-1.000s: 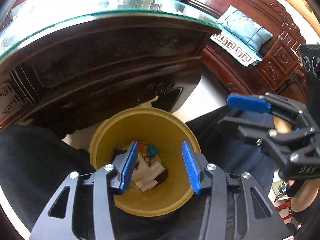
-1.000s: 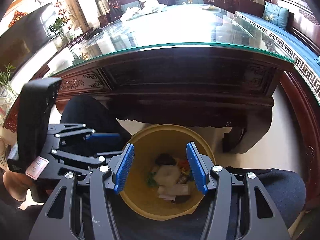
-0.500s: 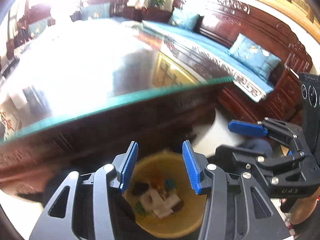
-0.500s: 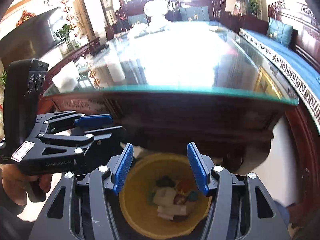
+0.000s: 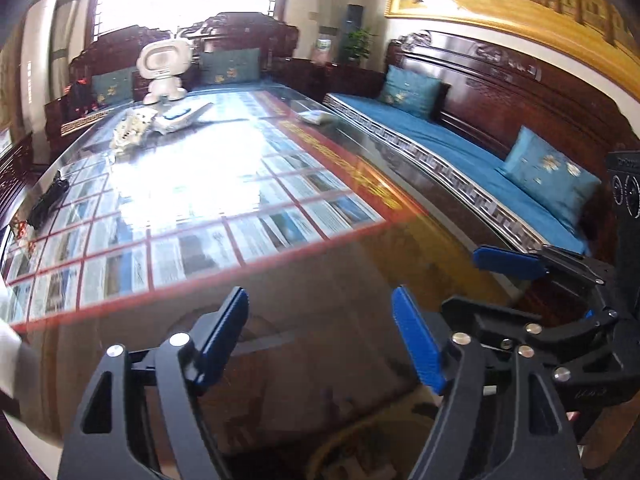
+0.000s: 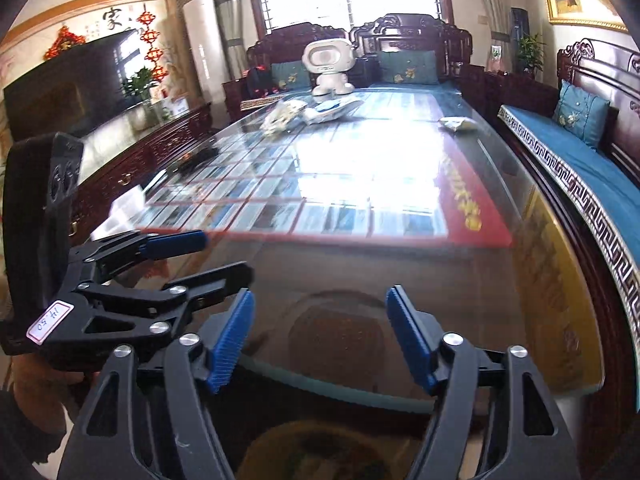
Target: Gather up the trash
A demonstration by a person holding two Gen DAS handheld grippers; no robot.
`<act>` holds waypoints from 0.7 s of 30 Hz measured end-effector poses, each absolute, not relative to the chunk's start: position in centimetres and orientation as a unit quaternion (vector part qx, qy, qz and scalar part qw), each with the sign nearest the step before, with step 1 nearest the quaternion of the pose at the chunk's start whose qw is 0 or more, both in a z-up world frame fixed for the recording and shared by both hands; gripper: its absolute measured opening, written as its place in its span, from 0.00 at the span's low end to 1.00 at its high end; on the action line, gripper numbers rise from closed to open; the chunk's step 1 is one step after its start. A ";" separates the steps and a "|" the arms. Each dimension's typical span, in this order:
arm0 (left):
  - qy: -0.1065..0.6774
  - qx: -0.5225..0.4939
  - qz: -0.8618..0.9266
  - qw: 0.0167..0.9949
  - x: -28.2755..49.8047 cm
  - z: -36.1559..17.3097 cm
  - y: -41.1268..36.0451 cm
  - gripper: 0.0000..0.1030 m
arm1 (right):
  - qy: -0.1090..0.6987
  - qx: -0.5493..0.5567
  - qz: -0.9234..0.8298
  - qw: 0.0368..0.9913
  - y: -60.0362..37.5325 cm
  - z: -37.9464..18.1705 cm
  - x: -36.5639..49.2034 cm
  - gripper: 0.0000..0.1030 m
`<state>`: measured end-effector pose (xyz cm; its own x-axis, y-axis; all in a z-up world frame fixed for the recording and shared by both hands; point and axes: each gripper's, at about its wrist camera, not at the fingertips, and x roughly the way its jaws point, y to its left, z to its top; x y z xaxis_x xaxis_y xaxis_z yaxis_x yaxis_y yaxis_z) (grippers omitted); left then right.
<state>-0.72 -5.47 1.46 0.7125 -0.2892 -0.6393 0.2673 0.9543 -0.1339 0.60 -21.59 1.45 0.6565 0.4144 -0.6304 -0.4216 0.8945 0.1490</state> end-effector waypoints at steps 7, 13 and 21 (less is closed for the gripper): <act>0.361 -0.032 -0.133 0.923 5.9 0.4 -4.0 0.82 | 0.343 -0.002 0.227 0.912 -20.6 1.2 6.2 0.80; 0.366 -0.049 -0.125 0.921 8.8 -0.9 -3.2 0.88 | 0.348 0.011 0.221 0.911 -20.6 0.0 9.3 0.83; 0.361 -0.028 -0.070 0.930 10.3 -1.9 -2.5 0.96 | 0.343 0.013 0.175 0.923 -20.4 -1.5 11.3 0.91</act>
<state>10.32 -2.50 -1.95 0.7295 -0.1494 -0.6675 0.1093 0.9888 -0.1019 11.33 -20.43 -1.50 0.7039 0.3315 -0.6281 -0.3140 0.9385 0.1434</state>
